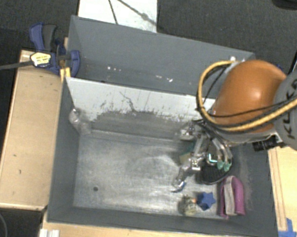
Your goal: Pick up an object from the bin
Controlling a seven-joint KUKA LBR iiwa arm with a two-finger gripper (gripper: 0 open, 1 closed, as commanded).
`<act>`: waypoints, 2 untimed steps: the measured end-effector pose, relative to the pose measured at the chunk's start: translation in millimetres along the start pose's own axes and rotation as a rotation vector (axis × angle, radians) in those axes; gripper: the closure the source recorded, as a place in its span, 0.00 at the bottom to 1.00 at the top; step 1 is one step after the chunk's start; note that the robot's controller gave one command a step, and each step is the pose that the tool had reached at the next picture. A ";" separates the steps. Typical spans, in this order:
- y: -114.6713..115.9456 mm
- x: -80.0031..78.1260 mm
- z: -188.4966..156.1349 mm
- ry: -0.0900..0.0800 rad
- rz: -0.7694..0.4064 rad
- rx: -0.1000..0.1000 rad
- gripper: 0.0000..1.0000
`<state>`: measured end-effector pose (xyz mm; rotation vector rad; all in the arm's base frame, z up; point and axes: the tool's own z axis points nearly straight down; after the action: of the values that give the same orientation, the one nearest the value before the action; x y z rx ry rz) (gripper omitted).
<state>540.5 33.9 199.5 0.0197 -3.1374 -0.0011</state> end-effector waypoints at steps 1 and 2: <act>-62.8 25.2 81.3 0.002 -0.084 0.002 0.00; -90.9 1.7 121.0 -0.013 -0.202 -0.002 0.00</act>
Offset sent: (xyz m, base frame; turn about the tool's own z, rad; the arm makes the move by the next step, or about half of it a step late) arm -0.0227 -0.0594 -0.0775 -0.0895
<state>539.4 -57.0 78.4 0.3367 -3.1321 -0.0056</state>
